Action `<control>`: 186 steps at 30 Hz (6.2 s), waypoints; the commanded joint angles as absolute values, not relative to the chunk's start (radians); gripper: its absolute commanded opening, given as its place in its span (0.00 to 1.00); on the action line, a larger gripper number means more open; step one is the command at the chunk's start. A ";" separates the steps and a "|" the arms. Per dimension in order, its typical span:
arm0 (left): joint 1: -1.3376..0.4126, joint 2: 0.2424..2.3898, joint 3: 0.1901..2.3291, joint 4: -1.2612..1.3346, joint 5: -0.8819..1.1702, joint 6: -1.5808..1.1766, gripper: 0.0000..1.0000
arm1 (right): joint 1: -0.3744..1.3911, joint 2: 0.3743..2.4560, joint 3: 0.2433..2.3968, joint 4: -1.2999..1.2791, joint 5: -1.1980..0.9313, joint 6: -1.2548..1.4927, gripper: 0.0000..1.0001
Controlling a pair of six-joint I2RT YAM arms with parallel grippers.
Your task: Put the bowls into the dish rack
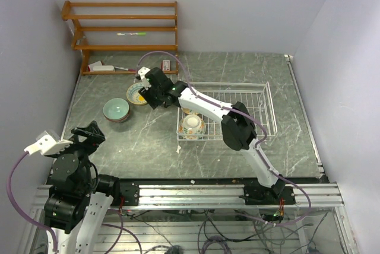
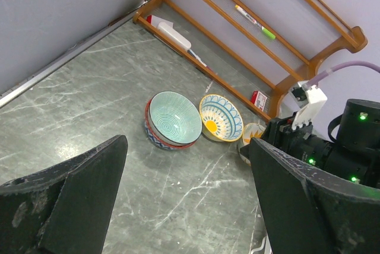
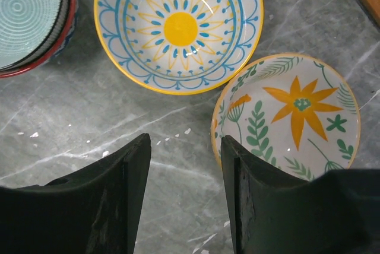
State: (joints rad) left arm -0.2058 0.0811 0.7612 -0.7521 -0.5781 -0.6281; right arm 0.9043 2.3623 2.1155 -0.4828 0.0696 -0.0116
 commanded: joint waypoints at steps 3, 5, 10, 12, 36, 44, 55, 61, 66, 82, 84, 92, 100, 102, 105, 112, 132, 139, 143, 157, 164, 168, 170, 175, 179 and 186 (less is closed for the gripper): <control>-0.208 0.070 0.781 -0.732 -0.581 -0.624 0.95 | 0.905 2.436 2.160 -0.506 0.107 -0.063 0.50; -0.208 0.070 0.781 -0.732 -0.581 -0.624 0.95 | 0.906 2.445 2.165 -0.497 0.116 -0.070 0.50; -0.209 0.068 0.781 -0.732 -0.582 -0.624 0.95 | 0.906 2.473 2.179 -0.485 0.176 -0.085 0.47; -0.209 0.069 0.780 -0.733 -0.583 -0.624 0.95 | 0.905 2.482 2.178 -0.480 0.197 -0.091 0.43; -0.207 0.070 0.782 -0.736 -0.588 -0.627 0.95 | 0.905 2.105 1.797 -0.055 0.189 -0.058 0.00; -0.207 0.073 0.782 -0.736 -0.590 -0.628 0.95 | 0.890 1.813 1.526 0.226 -0.138 0.065 0.00; -0.209 0.073 0.779 -0.729 -0.578 -0.623 0.95 | 0.687 1.401 1.097 0.520 -0.368 0.427 0.00; -0.214 0.075 0.779 -0.728 -0.575 -0.620 0.95 | 0.526 1.269 0.908 0.536 -0.464 0.578 0.00; -0.218 0.072 0.779 -0.730 -0.578 -0.621 0.95 | 0.445 1.202 0.757 0.594 -0.497 0.733 0.00; -0.222 0.074 0.780 -0.730 -0.578 -0.621 0.95 | 0.235 1.309 0.474 1.015 -0.674 1.141 0.00; -0.222 0.075 0.781 -0.730 -0.579 -0.621 0.95 | 0.228 1.349 0.457 1.065 -0.685 1.179 0.00; -0.222 0.075 0.781 -0.731 -0.580 -0.623 0.95 | 0.216 1.391 0.419 1.051 -0.661 1.209 0.00; -0.222 0.077 0.781 -0.730 -0.580 -0.621 0.95 | 0.200 1.384 0.405 0.885 -0.596 1.179 0.00; -0.222 0.078 0.781 -0.730 -0.579 -0.621 0.95 | 0.196 1.387 0.403 0.868 -0.588 1.177 0.00; -0.222 0.079 0.781 -0.730 -0.581 -0.621 0.95 | 0.193 1.401 0.401 0.861 -0.588 1.177 0.00; -0.222 0.080 0.780 -0.730 -0.579 -0.620 0.95 | 0.176 1.401 0.381 0.759 -0.566 1.164 0.02; -0.222 0.083 0.781 -0.730 -0.577 -0.620 0.95 | 0.129 1.250 0.328 0.506 -0.476 1.057 0.18; -0.222 0.080 0.781 -0.730 -0.576 -0.621 0.95 | 0.129 1.156 0.346 0.359 -0.412 0.983 0.30; -0.222 0.081 0.780 -0.729 -0.576 -0.621 0.95 | 0.128 1.122 0.353 0.315 -0.382 0.966 0.31; -0.222 0.079 0.780 -0.729 -0.575 -0.620 0.95 | 0.129 1.096 0.381 0.236 -0.328 0.918 0.31; -0.222 0.081 0.779 -0.730 -0.576 -0.621 0.95 | 0.129 1.093 0.410 0.186 -0.307 0.867 0.36; -0.222 0.081 0.779 -0.729 -0.575 -0.621 0.95 | 0.129 1.082 0.422 0.138 -0.293 0.827 0.36; -0.222 0.084 0.779 -0.729 -0.575 -0.620 0.95 | 0.129 1.093 0.434 0.122 -0.290 0.803 0.36; -0.222 0.082 0.780 -0.730 -0.578 -0.621 0.95 | 0.128 1.163 0.470 0.140 -0.286 0.771 0.36; -0.222 0.082 0.781 -0.730 -0.580 -0.621 0.95 | 0.130 1.241 0.500 0.196 -0.301 0.768 0.36; -0.221 0.081 0.781 -0.730 -0.580 -0.621 0.95 | 0.134 1.329 0.498 0.330 -0.299 0.814 0.35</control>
